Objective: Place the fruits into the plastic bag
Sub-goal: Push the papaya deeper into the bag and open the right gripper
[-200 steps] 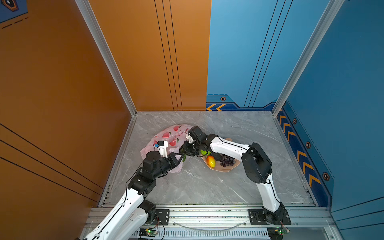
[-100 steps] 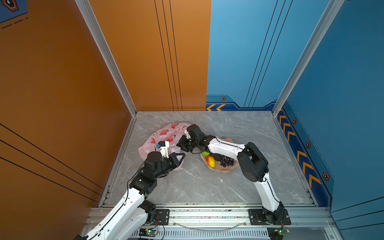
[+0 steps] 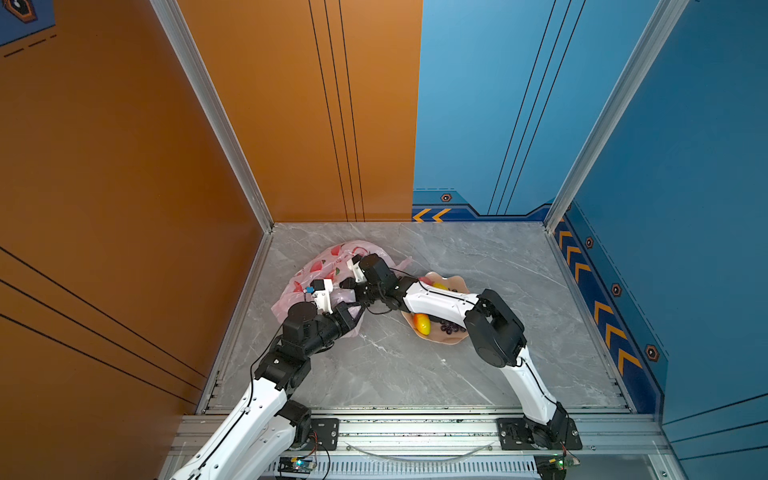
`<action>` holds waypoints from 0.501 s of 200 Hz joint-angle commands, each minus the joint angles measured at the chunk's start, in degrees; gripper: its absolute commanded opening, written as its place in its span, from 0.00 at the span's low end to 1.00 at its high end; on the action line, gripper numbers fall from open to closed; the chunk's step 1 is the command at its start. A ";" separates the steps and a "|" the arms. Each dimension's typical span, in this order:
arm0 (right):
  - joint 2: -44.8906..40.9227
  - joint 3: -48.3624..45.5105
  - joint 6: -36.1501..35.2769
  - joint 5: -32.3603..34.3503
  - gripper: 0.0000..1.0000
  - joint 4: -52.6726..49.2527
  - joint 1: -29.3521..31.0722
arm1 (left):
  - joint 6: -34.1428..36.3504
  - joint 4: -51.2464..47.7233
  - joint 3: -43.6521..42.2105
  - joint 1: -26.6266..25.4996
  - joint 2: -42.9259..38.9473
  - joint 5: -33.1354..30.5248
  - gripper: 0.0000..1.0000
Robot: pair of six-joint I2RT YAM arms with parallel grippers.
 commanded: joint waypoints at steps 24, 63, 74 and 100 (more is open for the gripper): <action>2.15 -0.16 -6.05 0.46 0.39 -6.23 -1.05 | -1.26 3.78 0.94 2.91 -1.75 2.65 0.00; 4.48 3.34 -4.72 -1.03 0.42 -7.61 -0.88 | -2.92 5.23 -1.17 3.81 -2.33 3.29 0.00; 5.19 4.79 -4.00 -1.89 0.46 -7.64 -0.85 | -3.01 5.27 -1.37 3.82 -2.08 3.55 0.00; 6.25 7.53 -2.33 -4.28 0.58 -6.28 -0.61 | -3.23 5.71 -2.06 3.86 -1.62 4.11 0.00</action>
